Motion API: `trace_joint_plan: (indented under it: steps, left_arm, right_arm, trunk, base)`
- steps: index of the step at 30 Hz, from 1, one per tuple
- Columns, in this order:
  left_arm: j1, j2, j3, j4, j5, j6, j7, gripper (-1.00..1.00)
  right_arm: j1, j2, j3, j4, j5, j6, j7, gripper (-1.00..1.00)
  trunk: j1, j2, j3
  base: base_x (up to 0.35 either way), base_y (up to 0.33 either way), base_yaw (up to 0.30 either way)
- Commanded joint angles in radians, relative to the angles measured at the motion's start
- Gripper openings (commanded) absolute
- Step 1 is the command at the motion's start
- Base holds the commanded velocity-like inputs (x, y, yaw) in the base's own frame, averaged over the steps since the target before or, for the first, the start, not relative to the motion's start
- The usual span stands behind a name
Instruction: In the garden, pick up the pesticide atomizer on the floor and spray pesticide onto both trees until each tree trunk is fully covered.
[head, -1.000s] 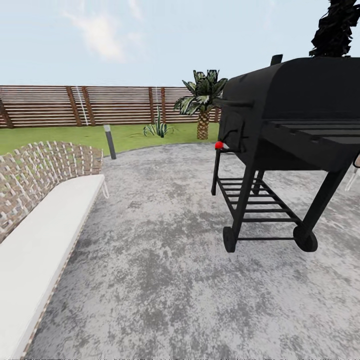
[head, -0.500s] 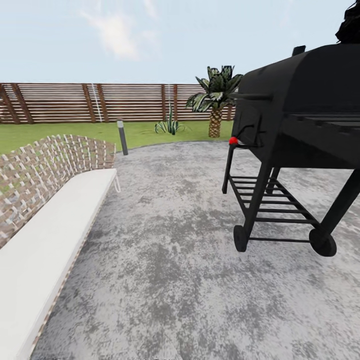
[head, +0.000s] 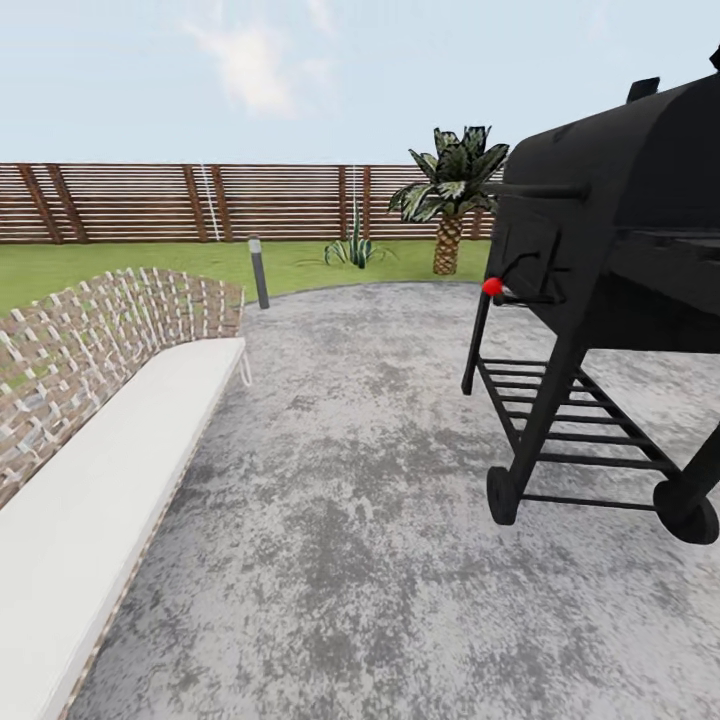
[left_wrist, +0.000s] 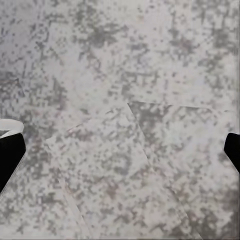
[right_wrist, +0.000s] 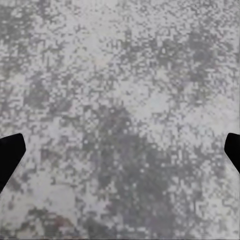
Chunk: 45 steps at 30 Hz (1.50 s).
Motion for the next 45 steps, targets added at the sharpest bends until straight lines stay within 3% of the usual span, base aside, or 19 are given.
trace_joint_plan:
  steps: [1,10,17,26,45]
  left_arm:
    - [0.000,0.000,-0.001,0.001,0.010,-0.003,0.000,1.00]
    - [-0.001,-0.003,0.000,-0.014,0.011,-0.004,0.006,1.00]
    - [-0.006,0.000,-0.001,-0.094,0.009,0.000,0.003,1.00]
    - [-0.001,0.000,-0.001,-0.061,0.011,-0.009,0.000,1.00]
    - [0.000,-0.003,-0.002,-0.059,0.009,-0.010,0.000,1.00]
  right_arm:
    - [0.000,0.000,0.000,0.001,0.000,-0.002,0.000,1.00]
    - [0.000,0.000,0.002,0.000,-0.001,-0.004,0.002,1.00]
    - [0.000,0.000,0.002,-0.006,-0.002,-0.006,-0.002,1.00]
    - [0.000,0.000,0.003,-0.006,-0.001,-0.005,0.003,1.00]
    - [0.000,0.000,-0.003,-0.004,-0.004,-0.006,-0.001,1.00]
  trunk:
    - [0.000,0.000,-0.001]
    - [0.000,0.000,-0.001]
    - [0.000,0.000,0.005]
    - [0.000,0.000,0.014]
    - [0.000,0.000,0.014]
  base:
    - [0.337,0.000,0.001]
    - [0.339,-0.003,0.002]
    - [0.339,-0.041,0.161]
    - [0.339,-0.002,0.180]
    - [0.339,0.000,0.003]
